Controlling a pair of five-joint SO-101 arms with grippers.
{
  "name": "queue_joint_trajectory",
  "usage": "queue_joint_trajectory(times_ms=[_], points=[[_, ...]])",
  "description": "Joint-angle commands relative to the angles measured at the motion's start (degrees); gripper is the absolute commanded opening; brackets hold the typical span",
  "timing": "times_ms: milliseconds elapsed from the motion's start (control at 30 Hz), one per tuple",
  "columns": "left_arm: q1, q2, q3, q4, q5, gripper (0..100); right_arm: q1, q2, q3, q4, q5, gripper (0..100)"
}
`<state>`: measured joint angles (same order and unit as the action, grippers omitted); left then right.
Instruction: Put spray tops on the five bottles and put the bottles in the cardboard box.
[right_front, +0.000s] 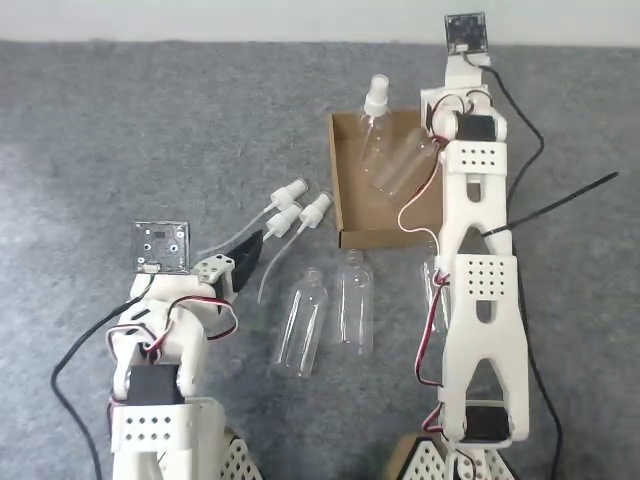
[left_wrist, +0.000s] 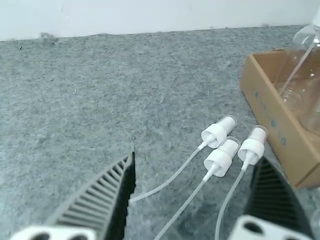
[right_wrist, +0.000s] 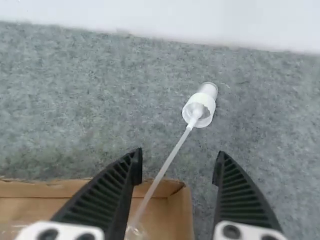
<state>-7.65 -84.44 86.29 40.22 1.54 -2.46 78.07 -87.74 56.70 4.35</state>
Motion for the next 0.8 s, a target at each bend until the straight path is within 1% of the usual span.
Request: queue_joint_trajectory(times_ms=[0, 133, 200, 300, 333, 400, 533, 767], points=[[-0.3, -0.7, -0.7, -1.9, -0.5, 34, 0.4, -0.9, -2.3, -1.5, 0.8, 19.9], [-0.3, -0.7, -0.7, -1.9, -0.5, 34, 0.7, -0.4, -2.3, -1.2, 0.9, 18.9], [-0.3, -0.7, -0.7, -1.9, -0.5, 34, 1.7, -0.4, -2.1, -1.1, 0.7, 13.4], [-0.3, -0.7, -0.7, -1.9, -0.5, 34, 4.0, -0.4, -2.3, -1.5, 0.7, 1.2], [-0.3, -0.7, -0.7, -1.9, -0.5, 34, 4.6, -0.4, -2.3, -1.5, 0.8, 0.2], [-0.3, -0.7, -0.7, -1.9, -0.5, 34, 6.1, -0.4, -2.4, -1.3, 1.0, 2.9], [-0.3, -0.7, -0.7, -1.9, -0.5, 34, 8.7, -0.6, -2.4, -0.9, 1.0, 0.4], [-0.3, -0.7, -0.7, -1.9, -0.5, 34, 11.2, -0.9, -2.4, -0.4, 1.1, 0.6]])
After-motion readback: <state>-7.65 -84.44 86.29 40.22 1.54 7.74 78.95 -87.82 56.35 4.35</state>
